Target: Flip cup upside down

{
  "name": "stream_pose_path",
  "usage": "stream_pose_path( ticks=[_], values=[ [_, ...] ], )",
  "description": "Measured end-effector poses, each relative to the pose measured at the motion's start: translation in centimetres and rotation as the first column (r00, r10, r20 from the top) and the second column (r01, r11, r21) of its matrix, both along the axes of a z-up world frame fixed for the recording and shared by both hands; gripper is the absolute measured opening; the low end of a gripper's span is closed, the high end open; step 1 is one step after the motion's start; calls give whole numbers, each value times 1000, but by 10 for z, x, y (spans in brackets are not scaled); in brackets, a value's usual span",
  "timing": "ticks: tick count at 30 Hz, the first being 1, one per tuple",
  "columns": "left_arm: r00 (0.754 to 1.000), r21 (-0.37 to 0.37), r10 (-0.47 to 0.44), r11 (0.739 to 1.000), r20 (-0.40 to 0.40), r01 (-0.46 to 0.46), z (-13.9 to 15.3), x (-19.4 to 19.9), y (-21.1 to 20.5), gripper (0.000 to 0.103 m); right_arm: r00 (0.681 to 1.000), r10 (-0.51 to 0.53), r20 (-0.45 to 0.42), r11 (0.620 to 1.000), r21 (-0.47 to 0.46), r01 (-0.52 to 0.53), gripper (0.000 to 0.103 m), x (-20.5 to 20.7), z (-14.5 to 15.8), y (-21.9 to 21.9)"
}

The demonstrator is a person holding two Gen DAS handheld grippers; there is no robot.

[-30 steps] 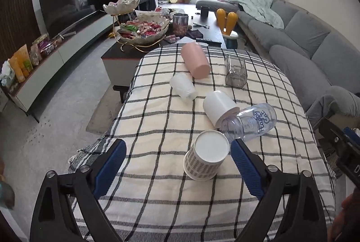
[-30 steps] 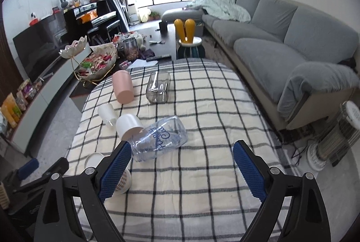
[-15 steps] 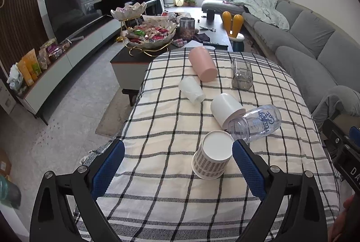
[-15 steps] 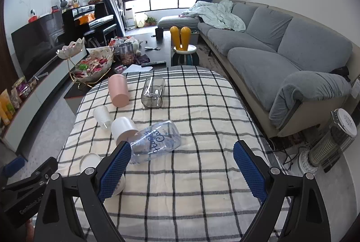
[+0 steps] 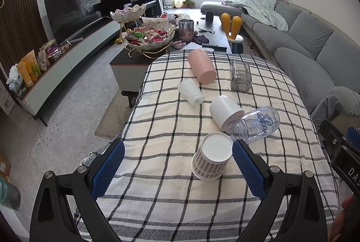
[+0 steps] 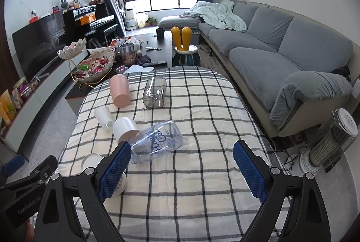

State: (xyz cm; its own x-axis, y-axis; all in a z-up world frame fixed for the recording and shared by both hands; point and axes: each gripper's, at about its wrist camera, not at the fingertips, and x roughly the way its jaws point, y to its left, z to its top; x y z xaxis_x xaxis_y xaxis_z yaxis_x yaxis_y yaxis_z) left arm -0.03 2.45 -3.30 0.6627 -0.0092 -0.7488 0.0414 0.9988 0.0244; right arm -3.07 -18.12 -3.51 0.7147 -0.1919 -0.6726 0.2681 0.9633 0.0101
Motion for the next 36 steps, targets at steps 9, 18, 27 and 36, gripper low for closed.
stream_pose_path(
  ticks=[9,18,27,36],
  values=[
    [1000,1,1,1000,-1,-1,0,0,0,98,1000,0,0,1000,-2,0,92,0,0,0],
    [1000,0,1,1000,0,-1,0,0,0,98,1000,-1,1,1000,0,1,92,0,0,0],
    [1000,6,-4,1000,10,4,3,-1,-3,99,1000,-2,2,1000,0,2,92,0,0,0],
    [1000,7,-5,1000,12,5,4,-1,-3,100,1000,-1,1,1000,1,1,92,0,0,0]
  ],
)
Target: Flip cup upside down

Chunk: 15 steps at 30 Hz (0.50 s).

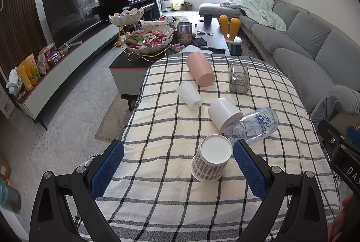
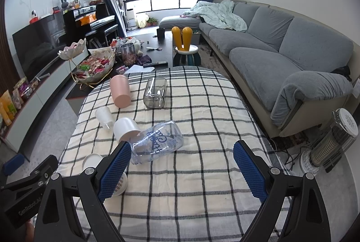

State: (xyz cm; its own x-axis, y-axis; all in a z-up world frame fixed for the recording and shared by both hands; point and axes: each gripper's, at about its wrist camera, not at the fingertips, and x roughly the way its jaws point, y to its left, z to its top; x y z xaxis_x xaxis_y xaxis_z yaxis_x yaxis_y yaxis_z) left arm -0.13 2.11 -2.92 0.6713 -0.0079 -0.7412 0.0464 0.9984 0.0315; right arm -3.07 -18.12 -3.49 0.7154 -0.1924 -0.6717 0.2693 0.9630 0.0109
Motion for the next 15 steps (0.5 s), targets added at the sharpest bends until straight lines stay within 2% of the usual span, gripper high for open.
stream_pose_path(
  ticks=[15],
  values=[
    [999,22,-2,1000,42,1,8,1,3,103,1000,0,2,1000,-1,1,92,0,0,-1]
  ],
)
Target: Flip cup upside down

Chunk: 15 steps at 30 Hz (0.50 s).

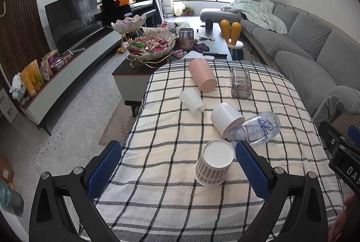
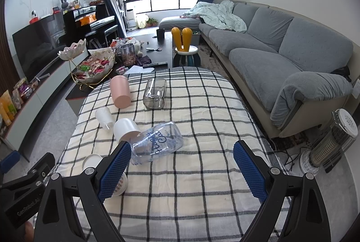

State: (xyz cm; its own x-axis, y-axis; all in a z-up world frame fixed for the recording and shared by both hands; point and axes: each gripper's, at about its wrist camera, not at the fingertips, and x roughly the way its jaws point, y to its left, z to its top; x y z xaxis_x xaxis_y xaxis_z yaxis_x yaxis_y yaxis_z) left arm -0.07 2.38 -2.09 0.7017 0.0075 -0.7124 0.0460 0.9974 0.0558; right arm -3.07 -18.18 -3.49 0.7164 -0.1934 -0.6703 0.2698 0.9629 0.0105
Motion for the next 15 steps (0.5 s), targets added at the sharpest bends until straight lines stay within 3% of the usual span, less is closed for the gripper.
stream_pose_path(
  ticks=[15],
  values=[
    [1000,14,10,1000,-8,-10,-3,1,0,103,1000,1,-3,1000,3,-1,92,-1,0,1]
  ],
)
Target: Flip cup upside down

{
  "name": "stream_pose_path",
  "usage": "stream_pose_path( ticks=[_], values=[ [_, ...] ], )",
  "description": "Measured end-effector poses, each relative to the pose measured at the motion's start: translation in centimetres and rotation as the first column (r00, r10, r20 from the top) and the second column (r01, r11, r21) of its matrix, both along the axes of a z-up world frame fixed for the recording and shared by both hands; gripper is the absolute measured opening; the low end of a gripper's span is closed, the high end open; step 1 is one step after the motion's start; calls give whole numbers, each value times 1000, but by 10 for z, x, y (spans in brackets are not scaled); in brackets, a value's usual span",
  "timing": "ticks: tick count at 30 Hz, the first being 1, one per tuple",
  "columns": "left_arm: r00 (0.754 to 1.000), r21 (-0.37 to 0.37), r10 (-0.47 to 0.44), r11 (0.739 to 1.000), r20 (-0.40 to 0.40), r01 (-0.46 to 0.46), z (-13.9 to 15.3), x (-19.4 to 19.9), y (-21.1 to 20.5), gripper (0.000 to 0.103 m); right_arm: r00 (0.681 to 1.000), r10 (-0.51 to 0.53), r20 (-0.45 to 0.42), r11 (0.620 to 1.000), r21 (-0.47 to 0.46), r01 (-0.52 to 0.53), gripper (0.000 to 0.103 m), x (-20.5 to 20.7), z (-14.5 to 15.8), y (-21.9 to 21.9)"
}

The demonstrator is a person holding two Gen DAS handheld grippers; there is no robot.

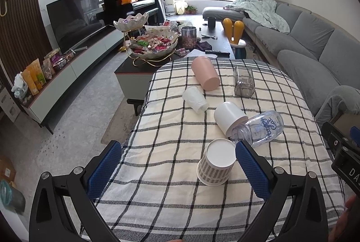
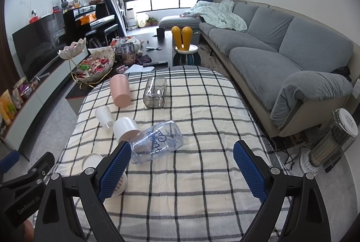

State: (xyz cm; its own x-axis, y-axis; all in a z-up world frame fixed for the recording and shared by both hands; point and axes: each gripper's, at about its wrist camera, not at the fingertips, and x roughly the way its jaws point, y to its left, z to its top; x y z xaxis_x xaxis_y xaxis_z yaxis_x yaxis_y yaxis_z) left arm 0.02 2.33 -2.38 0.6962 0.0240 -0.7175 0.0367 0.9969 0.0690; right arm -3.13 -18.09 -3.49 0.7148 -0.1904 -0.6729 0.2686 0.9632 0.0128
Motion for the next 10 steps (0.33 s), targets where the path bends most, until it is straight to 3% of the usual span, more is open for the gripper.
stream_pose_path(
  ticks=[10],
  values=[
    [1000,-6,-5,1000,-13,5,-4,1,0,103,1000,1,-3,1000,0,-1,92,0,1,4]
  ],
)
